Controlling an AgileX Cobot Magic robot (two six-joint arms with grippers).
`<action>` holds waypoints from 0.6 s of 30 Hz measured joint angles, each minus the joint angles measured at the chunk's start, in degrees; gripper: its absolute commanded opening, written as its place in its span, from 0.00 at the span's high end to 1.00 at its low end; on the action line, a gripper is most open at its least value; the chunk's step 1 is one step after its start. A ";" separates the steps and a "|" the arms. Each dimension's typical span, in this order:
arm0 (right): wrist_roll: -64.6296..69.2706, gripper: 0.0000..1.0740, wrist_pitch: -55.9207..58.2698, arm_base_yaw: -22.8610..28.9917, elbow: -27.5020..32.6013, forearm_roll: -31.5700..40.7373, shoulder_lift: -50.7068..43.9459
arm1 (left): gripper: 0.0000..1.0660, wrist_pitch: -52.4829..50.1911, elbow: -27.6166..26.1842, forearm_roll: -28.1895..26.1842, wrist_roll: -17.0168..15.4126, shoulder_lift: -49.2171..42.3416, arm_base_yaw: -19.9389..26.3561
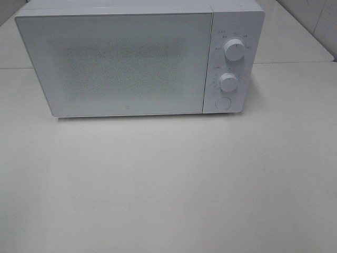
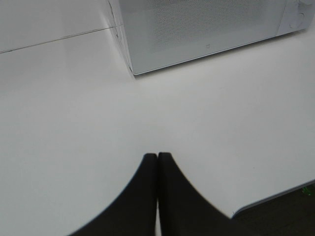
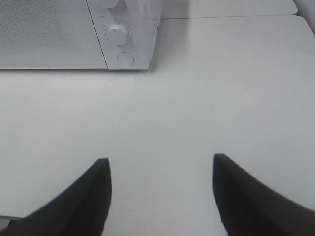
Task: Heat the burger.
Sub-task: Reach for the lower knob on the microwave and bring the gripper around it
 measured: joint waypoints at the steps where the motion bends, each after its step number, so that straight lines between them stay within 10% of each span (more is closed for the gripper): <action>1: 0.00 0.46 0.00 0.00 0.00 0.00 0.00 | 1.00 0.00 0.00 0.00 0.00 0.00 0.00; 18: 0.46 0.46 -4.76 0.00 -1.15 0.57 8.19 | 1.00 -0.17 0.00 0.00 0.00 0.00 0.00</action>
